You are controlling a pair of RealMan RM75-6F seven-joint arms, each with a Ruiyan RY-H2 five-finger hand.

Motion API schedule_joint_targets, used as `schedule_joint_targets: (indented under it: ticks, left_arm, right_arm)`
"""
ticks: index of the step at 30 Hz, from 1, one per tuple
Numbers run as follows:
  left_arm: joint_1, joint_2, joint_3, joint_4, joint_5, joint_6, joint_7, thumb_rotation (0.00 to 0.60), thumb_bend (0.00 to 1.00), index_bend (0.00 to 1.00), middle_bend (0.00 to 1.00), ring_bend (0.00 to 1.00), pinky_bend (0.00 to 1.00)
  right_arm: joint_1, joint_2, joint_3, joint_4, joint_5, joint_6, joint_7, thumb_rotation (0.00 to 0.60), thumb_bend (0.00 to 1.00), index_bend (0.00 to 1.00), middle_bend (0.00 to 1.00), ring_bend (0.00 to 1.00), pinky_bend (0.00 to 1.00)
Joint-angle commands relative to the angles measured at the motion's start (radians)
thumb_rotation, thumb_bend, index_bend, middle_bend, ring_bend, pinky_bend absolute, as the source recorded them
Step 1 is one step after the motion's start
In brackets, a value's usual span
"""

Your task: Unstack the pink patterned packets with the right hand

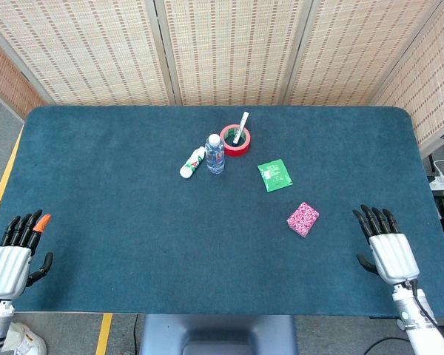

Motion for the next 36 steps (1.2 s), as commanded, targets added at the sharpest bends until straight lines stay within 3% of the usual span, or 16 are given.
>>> schedule_joint_targets:
  ticks: [1,10,20,27,36]
  left_arm:
    - [0.003,-0.001,0.001,-0.001,0.001,0.002,0.006,0.6,0.46,0.0,0.0,0.0,0.0]
    - [0.0,0.0,0.002,-0.002,0.011,0.003,-0.004,0.6,0.46,0.0,0.0,0.0,0.0]
    - [-0.01,-0.006,-0.009,0.009,-0.015,-0.023,-0.002,0.6,0.46,0.0,0.0,0.0,0.0]
    - [-0.016,-0.013,-0.013,0.009,-0.028,-0.039,0.015,0.6,0.46,0.0,0.0,0.0,0.0]
    - [-0.019,-0.014,-0.013,0.01,-0.034,-0.048,0.019,0.6,0.46,0.0,0.0,0.0,0.0]
  right_arm:
    - [0.005,-0.001,-0.001,0.002,-0.001,-0.01,0.003,0.6,0.19,0.0,0.0,0.0,0.0]
    - [0.06,-0.028,0.016,0.082,0.025,-0.102,0.013,0.6,0.19,0.0,0.0,0.0,0.0]
    - [0.275,-0.084,-0.007,0.378,-0.15,-0.327,0.166,0.6,0.19,0.02,0.03,0.0,0.0]
    - [0.372,-0.17,-0.05,0.595,-0.267,-0.35,0.348,0.6,0.19,0.14,0.13,0.0,0.0]
    - [0.43,-0.24,-0.08,0.691,-0.303,-0.358,0.422,0.6,0.19,0.16,0.14,0.0,0.0]
